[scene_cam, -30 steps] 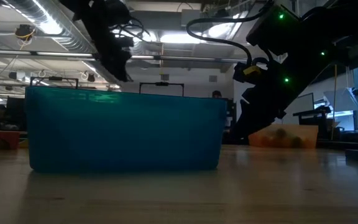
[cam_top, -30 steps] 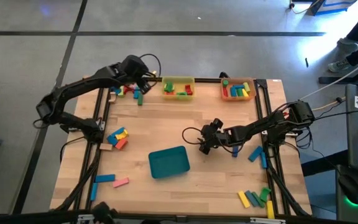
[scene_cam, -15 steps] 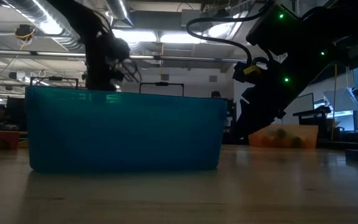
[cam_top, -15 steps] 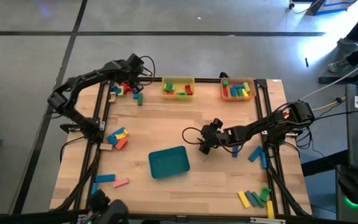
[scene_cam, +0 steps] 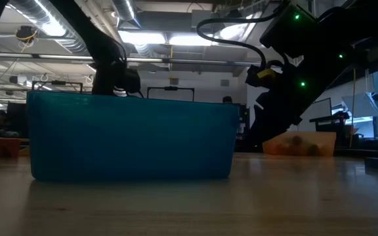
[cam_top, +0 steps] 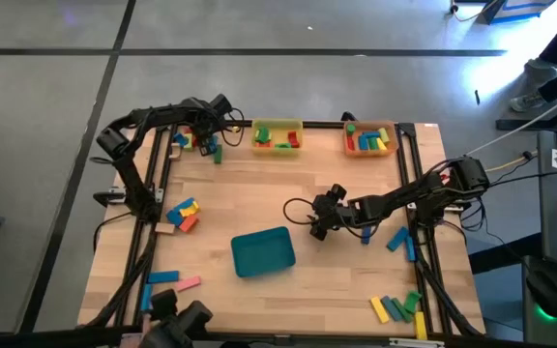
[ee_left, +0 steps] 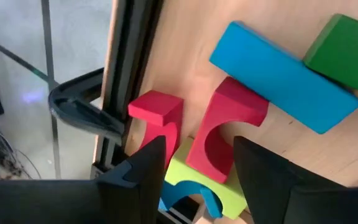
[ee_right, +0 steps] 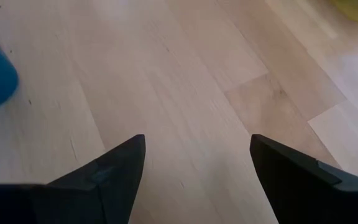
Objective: Sort blocks by size
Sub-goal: Put the red arch block into the yellow bin
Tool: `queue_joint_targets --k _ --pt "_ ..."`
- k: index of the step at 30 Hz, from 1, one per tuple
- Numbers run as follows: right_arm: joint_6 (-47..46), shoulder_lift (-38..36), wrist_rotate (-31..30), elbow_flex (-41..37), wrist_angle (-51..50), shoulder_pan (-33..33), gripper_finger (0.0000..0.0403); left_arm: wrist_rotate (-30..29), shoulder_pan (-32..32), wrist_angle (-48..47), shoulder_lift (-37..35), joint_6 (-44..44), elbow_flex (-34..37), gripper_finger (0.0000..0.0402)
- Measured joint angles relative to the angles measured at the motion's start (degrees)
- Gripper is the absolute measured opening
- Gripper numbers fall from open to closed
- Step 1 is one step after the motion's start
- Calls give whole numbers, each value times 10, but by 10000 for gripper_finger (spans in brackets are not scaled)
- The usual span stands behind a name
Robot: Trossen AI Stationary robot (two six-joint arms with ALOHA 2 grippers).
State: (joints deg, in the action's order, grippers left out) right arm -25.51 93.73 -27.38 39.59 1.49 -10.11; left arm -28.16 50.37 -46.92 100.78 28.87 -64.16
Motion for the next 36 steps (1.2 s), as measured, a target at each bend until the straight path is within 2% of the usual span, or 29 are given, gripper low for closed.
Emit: queue_joint_targets --k 10,16,20,30,36 --pt "0 0 0 0 1 0 292 42 8 14 30 46 0 172" --pt "1 0 0 0 2 0 292 47 12 40 60 49 0 168" --pt "1 0 0 0 2 0 292 53 11 36 68 49 -1 139" --pt "1 0 0 0 2 0 292 63 7 16 67 52 -1 33" --pt "1 0 0 0 3 0 292 57 -18 -24 28 32 2 25"
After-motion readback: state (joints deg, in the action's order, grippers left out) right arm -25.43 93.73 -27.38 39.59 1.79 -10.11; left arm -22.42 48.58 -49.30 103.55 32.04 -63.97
